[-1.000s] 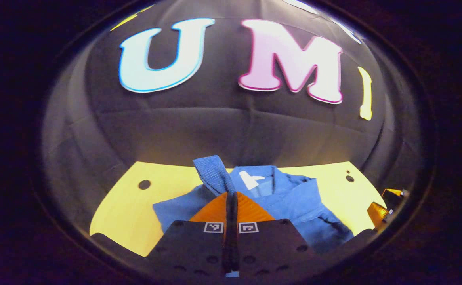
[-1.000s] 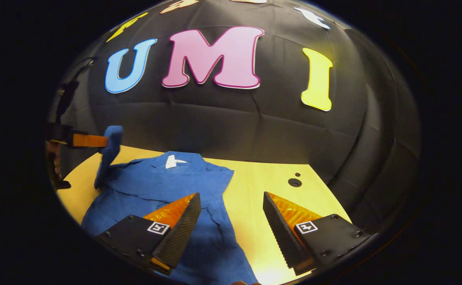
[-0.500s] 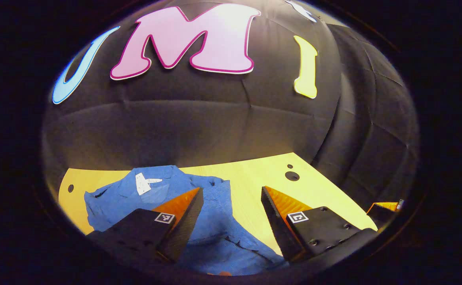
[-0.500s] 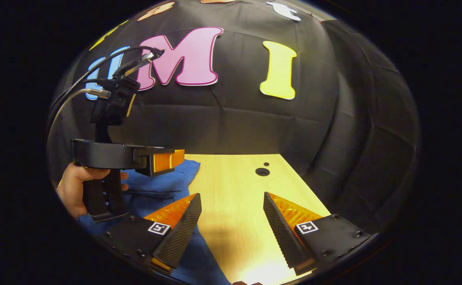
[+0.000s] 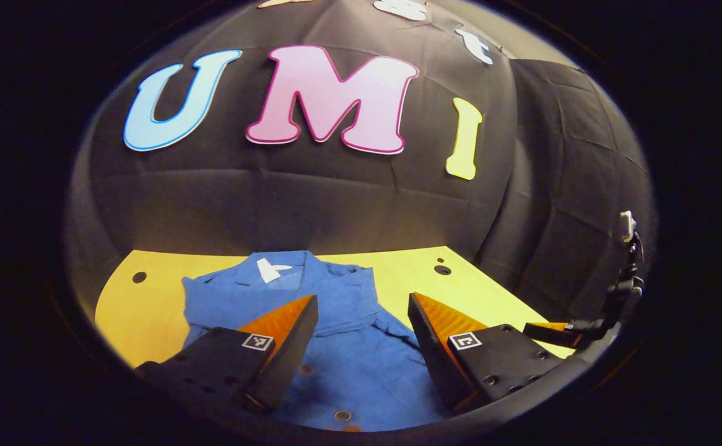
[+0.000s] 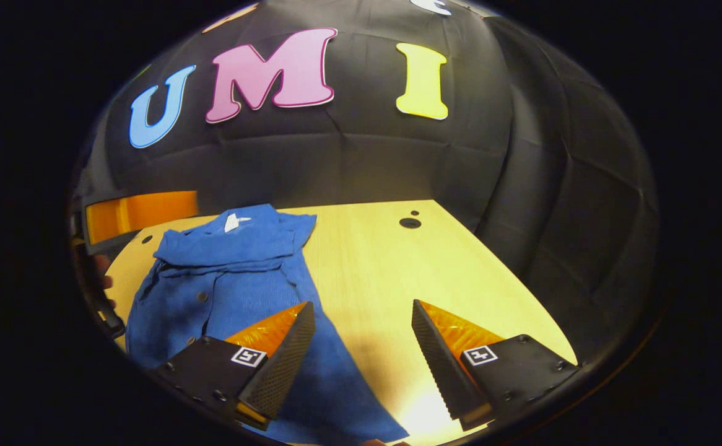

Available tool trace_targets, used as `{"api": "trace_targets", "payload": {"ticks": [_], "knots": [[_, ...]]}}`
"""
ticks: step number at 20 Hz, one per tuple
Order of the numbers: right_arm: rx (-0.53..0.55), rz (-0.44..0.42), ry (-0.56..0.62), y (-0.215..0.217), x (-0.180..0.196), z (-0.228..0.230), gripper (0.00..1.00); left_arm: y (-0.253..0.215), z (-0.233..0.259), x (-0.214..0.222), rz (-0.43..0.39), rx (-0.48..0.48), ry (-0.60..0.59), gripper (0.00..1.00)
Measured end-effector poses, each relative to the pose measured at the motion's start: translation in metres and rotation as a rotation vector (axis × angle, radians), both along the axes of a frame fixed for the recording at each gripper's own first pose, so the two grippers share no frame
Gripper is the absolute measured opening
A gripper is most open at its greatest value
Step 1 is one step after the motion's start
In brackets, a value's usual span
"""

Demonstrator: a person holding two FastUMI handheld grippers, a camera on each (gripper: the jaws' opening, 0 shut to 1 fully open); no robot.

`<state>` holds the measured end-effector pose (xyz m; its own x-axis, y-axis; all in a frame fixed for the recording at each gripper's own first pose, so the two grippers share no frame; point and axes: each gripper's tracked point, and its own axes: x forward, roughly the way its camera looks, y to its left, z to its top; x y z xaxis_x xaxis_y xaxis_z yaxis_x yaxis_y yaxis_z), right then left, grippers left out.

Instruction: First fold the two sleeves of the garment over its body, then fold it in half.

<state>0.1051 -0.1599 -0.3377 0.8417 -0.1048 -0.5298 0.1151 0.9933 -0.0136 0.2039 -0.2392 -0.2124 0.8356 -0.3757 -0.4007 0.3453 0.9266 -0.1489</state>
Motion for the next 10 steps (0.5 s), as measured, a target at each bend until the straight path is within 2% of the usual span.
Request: {"api": "trace_targets", "payload": {"ticks": [1, 2, 5, 10], "knots": [[-0.012, 0.005, 0.018, 0.003, -0.009, -0.006, 0.96, 0.027, -0.01, -0.019, 0.035, 0.026, 0.01, 0.86], [-0.023, 0.01, 0.036, 0.004, -0.018, -0.012, 0.99, 0.052, -0.018, -0.034, 0.078, 0.043, 0.008, 0.86], [-0.001, -0.038, 0.102, -0.002, -0.042, -0.033, 1.0, 0.112, -0.06, -0.094, 0.166, 0.102, 0.064, 0.86], [0.026, -0.1, 0.213, -0.012, -0.09, -0.067, 1.0, 0.166, -0.128, -0.181, 0.261, 0.14, 0.253, 0.86]]}}
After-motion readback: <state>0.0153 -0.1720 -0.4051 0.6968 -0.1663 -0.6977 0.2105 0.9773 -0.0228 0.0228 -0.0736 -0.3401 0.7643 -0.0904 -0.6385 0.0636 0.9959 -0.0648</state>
